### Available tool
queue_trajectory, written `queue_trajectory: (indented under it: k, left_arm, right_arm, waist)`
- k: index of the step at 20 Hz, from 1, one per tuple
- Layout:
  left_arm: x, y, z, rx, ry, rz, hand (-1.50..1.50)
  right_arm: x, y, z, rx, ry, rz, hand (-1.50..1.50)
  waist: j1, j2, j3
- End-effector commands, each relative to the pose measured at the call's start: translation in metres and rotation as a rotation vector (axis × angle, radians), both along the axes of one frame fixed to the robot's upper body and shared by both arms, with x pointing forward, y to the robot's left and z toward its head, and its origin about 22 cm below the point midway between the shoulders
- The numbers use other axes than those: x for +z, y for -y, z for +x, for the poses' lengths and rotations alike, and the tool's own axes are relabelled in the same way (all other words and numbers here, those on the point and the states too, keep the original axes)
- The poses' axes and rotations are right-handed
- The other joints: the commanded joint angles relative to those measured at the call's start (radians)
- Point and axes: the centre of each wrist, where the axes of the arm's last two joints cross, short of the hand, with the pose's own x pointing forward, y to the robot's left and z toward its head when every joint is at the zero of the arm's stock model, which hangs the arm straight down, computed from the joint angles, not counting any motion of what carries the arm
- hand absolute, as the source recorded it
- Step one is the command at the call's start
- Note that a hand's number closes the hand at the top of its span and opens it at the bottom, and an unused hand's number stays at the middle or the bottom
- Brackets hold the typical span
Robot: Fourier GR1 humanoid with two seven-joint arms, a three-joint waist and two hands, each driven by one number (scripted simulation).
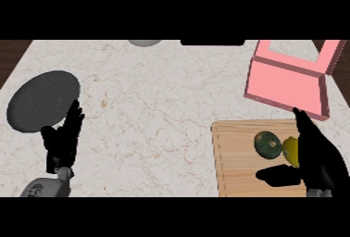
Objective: Pick the squash from the cutting board and place it in the cardboard box
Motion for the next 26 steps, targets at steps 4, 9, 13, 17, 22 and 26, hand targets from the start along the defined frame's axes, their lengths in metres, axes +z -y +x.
queue_trajectory:
  k: [4,9,13,17,22,26]
  left_arm:
    - [-0.012,0.011,0.007,0.01,-0.012,0.007,0.0]
    - [-0.021,-0.01,0.003,0.014,-0.011,0.006,0.0]
    - [0.002,-0.002,0.007,0.003,-0.003,0.007,0.0]
    - [0.005,-0.008,0.005,0.003,-0.004,0.003,0.0]
    - [-0.004,-0.002,0.008,0.017,-0.002,0.005,0.0]
    - [0.01,-0.01,0.009,0.022,-0.012,0.003,0.0]
  right_arm:
    - [-0.013,-0.008,0.022,-0.127,-0.13,-0.012,-1.5]
    - [-0.01,-0.022,0.024,-0.153,-0.115,-0.025,-1.5]
    - [-0.016,-0.009,0.04,-0.17,-0.151,-0.007,-1.5]
    - [-0.014,-0.013,0.044,-0.183,-0.184,-0.029,-1.5]
    - [-0.048,-0.006,0.04,-0.182,-0.218,-0.066,-1.5]
    - [-0.041,-0.009,0.056,-0.171,-0.252,-0.073,-1.5]
  waist:
    - [-0.01,0.002,0.0]
    - [-0.01,0.0,0.0]
    - [-0.007,0.0,0.001]
    - [-0.007,-0.001,0.0]
    - [-0.011,0.0,0.001]
    - [-0.007,-0.001,0.001]
